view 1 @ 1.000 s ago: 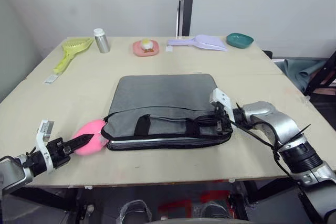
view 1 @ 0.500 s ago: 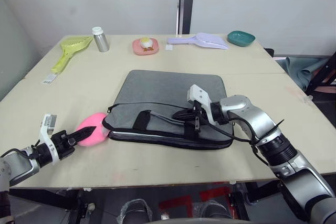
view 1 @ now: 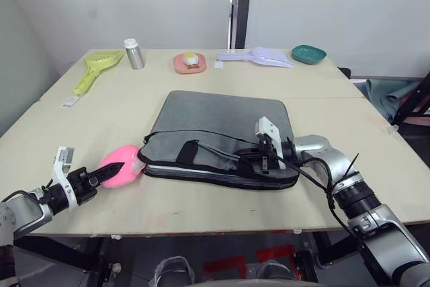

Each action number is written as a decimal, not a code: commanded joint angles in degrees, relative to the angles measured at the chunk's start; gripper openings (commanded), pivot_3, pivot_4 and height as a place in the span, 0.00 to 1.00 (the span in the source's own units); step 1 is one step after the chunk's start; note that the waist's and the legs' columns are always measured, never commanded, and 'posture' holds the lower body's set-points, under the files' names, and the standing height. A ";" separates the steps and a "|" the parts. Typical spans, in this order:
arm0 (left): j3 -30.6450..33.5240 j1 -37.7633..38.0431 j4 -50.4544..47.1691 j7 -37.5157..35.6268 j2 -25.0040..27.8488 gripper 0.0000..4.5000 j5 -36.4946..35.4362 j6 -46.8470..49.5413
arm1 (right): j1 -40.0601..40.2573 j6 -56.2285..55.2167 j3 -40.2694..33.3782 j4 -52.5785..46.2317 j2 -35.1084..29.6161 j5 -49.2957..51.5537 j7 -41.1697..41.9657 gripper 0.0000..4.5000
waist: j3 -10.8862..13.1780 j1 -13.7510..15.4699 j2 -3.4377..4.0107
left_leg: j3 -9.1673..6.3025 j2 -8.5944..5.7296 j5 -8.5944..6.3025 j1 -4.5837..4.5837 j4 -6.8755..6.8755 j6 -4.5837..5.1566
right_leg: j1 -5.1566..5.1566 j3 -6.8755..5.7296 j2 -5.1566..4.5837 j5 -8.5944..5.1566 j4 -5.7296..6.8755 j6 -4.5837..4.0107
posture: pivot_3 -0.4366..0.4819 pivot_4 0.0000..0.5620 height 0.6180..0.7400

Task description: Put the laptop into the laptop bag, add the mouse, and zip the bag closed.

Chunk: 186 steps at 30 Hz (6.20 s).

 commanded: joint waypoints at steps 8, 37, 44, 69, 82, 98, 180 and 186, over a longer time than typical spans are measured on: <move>0.63 0.86 -2.65 -2.56 3.74 0.06 -1.39 1.90 | -2.22 -4.72 9.60 14.65 0.80 -14.89 -5.31 0.00 | -0.67 -1.25 0.10 | -0.07 0.01 -0.01 0.21 -0.03 -0.01 | 0.26 0.01 0.02 -0.02 0.00 0.04 | 0.48 0.27 1.00; -2.39 14.29 -5.75 -12.08 11.34 0.06 1.66 -1.67 | -2.68 6.85 10.06 14.03 1.16 -14.99 -1.67 0.00 | -0.93 -1.34 0.19 | -0.50 -0.05 -0.10 0.12 -0.50 -0.08 | 0.12 0.08 0.25 -0.60 -0.35 0.97 | 0.48 0.27 1.00; -0.44 20.23 -3.88 -17.64 15.97 0.06 1.90 -0.70 | -2.74 6.91 10.48 13.95 1.30 -14.95 -1.87 0.00 | -0.94 -1.30 0.20 | -0.52 -0.05 -0.10 0.18 -1.00 -0.08 | -0.04 0.14 0.26 -0.64 -0.95 1.03 | 0.48 0.27 1.00; -34.25 12.73 -36.37 -15.37 15.40 0.06 8.97 -11.54 | -1.45 9.94 12.20 5.68 1.21 -14.75 -2.38 0.00 | -1.58 -1.57 0.43 | -0.39 -0.03 -0.09 0.19 -1.27 -0.10 | 0.25 0.22 0.55 -0.59 -1.20 0.96 | 0.48 0.27 1.00; -38.02 -1.13 -24.73 -11.23 6.05 0.06 12.58 -13.06 | -0.42 12.25 12.55 1.52 -0.16 -13.90 -2.60 0.00 | -1.86 -0.94 0.85 | -0.15 -0.06 -0.23 0.19 -1.27 -0.33 | 0.31 0.23 0.45 -0.27 -1.30 0.31 | 0.48 0.27 1.00; -33.48 -0.51 -21.56 -16.00 11.45 0.06 12.32 -13.94 | -0.60 12.49 12.57 0.92 -0.26 -14.35 -2.06 0.00 | -1.94 -1.32 0.78 | -0.20 -0.04 -0.24 0.17 -1.27 -0.32 | 0.31 0.25 0.49 -0.22 -1.13 0.25 | 0.48 0.27 1.00; -29.40 -12.21 11.46 -20.93 5.43 0.39 13.23 -11.02 | 12.37 22.67 -22.34 -39.84 -23.93 17.26 -5.08 0.00 | -0.35 1.22 0.99 | 0.09 0.73 -0.57 0.00 0.33 -0.62 | -0.29 0.66 1.14 -0.67 0.42 -0.02 | 0.48 0.27 1.00; -26.57 -12.81 11.46 -22.79 6.62 0.00 12.09 -9.65 | 12.73 22.15 -21.73 -39.59 -24.53 16.83 -5.32 0.00 | -0.35 1.66 0.99 | 0.08 0.69 -0.57 -0.01 0.33 -0.62 | -0.26 0.73 1.09 -0.67 0.40 -0.02 | 0.48 0.27 1.00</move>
